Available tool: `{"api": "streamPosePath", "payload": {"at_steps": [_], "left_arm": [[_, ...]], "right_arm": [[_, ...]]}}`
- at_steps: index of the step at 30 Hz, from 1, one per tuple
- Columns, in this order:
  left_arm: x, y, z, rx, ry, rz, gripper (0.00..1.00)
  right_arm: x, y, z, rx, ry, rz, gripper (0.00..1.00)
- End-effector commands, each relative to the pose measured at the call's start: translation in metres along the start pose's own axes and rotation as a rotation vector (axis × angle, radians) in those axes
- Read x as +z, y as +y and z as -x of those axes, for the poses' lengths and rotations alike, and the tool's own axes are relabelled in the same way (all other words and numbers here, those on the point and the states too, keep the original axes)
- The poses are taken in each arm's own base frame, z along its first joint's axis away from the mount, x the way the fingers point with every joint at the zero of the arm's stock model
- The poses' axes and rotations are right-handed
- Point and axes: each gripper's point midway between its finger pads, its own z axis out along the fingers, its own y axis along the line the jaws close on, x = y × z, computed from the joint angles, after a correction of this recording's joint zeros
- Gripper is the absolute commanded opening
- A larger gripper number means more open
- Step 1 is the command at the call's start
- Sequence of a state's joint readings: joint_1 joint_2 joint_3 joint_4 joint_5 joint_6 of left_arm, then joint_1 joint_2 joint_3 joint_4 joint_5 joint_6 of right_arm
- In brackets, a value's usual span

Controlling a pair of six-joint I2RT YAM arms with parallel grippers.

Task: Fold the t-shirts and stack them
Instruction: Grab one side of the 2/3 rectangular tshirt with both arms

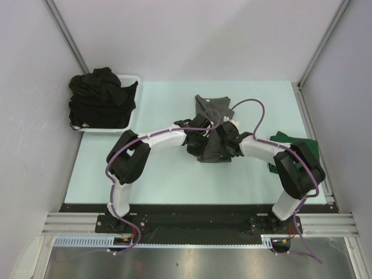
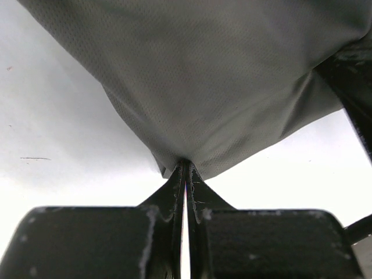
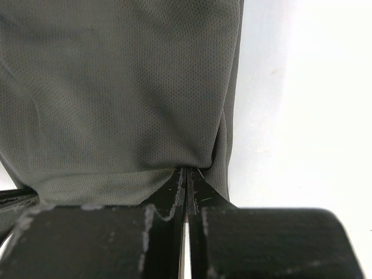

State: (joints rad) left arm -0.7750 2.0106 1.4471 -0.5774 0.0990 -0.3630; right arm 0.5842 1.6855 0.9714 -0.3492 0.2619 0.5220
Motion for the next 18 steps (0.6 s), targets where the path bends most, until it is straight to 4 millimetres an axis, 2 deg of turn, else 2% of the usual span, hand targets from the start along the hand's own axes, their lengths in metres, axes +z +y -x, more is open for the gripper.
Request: {"api": "streamPosePath", "payload": {"at_steps": [1,5,8,10,11,13,14,16,18], "left_arm": [[-0.004,-0.001,0.009,0.031,-0.022,0.01,0.03],[-0.01,-0.003,0.014,0.037,-0.043,0.009,0.04],[-0.019,-0.005,0.023,0.044,-0.073,0.008,0.08],[-0.026,-0.004,0.029,0.046,-0.092,0.019,0.11],[-0.034,-0.007,0.037,0.049,-0.118,0.014,0.16],[-0.043,-0.006,0.045,0.053,-0.143,0.033,0.18],[-0.053,-0.009,0.055,0.056,-0.175,0.03,0.2],[-0.065,-0.01,0.065,0.059,-0.206,0.032,0.22],[-0.082,-0.006,0.083,0.057,-0.269,0.065,0.25]], "right_arm": [[0.007,-0.003,0.01,-0.016,-0.023,-0.014,0.0],[-0.001,-0.002,0.014,-0.007,-0.03,-0.011,0.01],[-0.015,-0.002,0.024,0.011,-0.056,-0.005,0.23],[-0.027,-0.001,0.033,0.018,-0.082,0.003,0.31],[-0.033,0.0,0.041,0.022,-0.104,0.008,0.32],[-0.043,-0.002,0.05,0.023,-0.132,0.004,0.34],[-0.055,0.001,0.065,0.032,-0.171,0.022,0.34],[-0.065,-0.001,0.08,0.028,-0.205,0.02,0.36],[-0.08,0.001,0.102,0.025,-0.264,0.033,0.37]]}}
